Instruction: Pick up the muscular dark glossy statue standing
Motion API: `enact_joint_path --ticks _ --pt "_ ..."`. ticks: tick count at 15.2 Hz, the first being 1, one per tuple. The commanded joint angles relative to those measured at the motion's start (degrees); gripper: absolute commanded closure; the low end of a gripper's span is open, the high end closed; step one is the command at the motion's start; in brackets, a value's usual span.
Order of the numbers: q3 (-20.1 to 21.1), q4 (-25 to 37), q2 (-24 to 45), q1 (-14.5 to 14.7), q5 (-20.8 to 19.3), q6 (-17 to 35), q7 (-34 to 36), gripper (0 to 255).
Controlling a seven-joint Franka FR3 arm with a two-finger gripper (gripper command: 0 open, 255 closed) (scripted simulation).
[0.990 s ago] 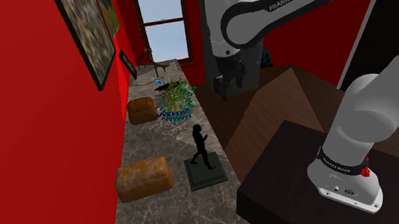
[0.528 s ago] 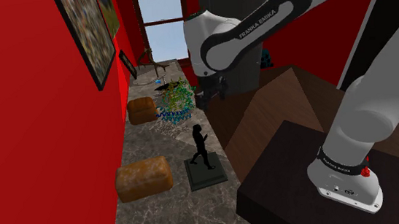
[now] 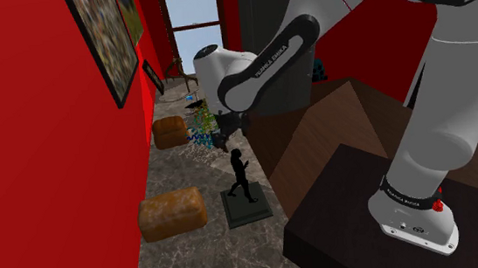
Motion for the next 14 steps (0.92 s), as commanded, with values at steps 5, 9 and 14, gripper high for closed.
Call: enact_joint_path --ticks 5,9,14 --pt "-0.5 -0.1 4.2 0.6 -2.6 3.8 2.7 0" --pt "-0.7 -0.5 5.6 0.7 -3.6 5.4 3.6 0" --pt "-0.8 -0.6 5.6 0.7 -3.6 5.5 3.5 255"
